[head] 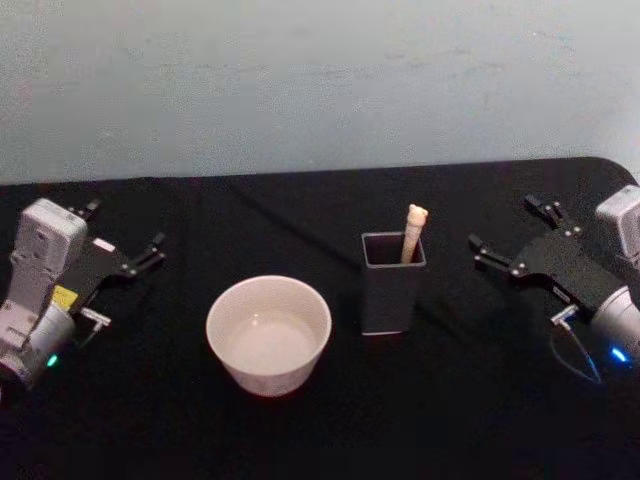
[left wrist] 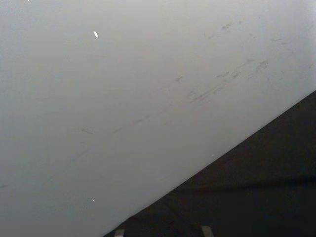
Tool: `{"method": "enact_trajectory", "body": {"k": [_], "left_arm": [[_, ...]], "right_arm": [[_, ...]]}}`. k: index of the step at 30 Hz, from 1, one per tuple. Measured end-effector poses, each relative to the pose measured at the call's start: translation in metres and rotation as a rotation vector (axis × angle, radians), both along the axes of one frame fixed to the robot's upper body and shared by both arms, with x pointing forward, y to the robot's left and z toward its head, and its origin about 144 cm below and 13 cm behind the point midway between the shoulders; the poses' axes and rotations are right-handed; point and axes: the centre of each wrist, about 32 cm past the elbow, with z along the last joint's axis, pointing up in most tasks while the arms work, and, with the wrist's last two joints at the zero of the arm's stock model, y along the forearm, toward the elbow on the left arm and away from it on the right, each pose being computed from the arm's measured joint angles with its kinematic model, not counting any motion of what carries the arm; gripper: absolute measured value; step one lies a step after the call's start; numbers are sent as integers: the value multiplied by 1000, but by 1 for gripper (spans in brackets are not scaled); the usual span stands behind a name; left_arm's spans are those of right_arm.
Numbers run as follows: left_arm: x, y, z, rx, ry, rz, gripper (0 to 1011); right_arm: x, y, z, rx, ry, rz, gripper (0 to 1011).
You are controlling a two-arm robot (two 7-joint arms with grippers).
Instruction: Pick up the stirring spoon with one hand, stir inside the cup, then place it back in its original position.
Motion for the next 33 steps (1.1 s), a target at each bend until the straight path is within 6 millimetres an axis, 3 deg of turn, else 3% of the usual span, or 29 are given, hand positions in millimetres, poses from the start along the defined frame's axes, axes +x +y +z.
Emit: {"method": "enact_trajectory", "body": {"k": [16, 33], "left_arm": [[0, 0, 0, 0, 0, 0, 1001], [0, 0, 0, 0, 0, 0, 1001]], "right_arm": [[-11, 8, 7, 120, 45, 188, 1002], [20, 21, 6, 204, 127, 241, 1002]]}}
